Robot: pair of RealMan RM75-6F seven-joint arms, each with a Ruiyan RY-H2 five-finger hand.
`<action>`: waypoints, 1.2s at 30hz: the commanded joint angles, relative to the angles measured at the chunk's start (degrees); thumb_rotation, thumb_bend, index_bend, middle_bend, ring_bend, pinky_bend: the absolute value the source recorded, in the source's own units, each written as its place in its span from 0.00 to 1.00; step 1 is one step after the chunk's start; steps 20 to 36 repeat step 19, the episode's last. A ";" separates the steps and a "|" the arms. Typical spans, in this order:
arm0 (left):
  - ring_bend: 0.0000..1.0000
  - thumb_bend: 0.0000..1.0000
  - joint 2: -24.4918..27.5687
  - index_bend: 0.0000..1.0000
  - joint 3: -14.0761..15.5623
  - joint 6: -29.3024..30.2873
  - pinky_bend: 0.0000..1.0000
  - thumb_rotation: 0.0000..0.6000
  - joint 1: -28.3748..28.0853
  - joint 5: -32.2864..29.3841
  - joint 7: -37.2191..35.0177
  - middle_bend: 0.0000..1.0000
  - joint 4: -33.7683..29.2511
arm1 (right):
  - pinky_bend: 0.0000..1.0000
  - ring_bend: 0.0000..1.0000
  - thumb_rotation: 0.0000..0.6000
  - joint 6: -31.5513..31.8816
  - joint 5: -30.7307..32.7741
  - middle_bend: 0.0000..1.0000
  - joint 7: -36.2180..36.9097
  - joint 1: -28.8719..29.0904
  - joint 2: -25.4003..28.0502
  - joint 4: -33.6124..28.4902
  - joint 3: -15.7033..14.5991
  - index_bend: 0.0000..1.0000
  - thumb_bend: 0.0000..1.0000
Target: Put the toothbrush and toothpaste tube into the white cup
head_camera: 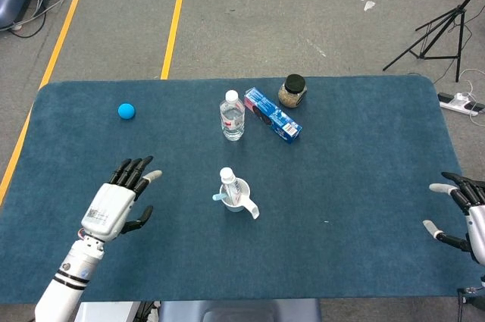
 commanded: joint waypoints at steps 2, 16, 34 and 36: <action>0.01 0.42 -1.22 0.19 5.17 8.18 0.05 1.00 8.14 10.81 -5.23 0.03 12.32 | 0.45 0.19 1.00 -0.76 0.40 0.23 -1.82 0.34 -0.46 -0.18 0.00 0.35 0.11; 0.01 0.42 -3.45 0.21 6.44 14.41 0.05 1.00 17.67 15.78 -10.79 0.03 23.10 | 0.45 0.19 1.00 -2.72 1.68 0.23 -4.42 1.08 -0.74 -0.54 0.06 0.35 0.11; 0.01 0.42 -3.81 0.21 6.09 13.87 0.05 1.00 18.33 15.94 -11.42 0.03 23.76 | 0.45 0.19 1.00 -2.44 1.14 0.23 -4.53 1.01 -0.83 -0.66 -0.12 0.35 0.11; 0.01 0.42 -3.81 0.21 6.09 13.87 0.05 1.00 18.33 15.94 -11.42 0.03 23.76 | 0.45 0.19 1.00 -2.44 1.14 0.23 -4.53 1.01 -0.83 -0.66 -0.12 0.35 0.11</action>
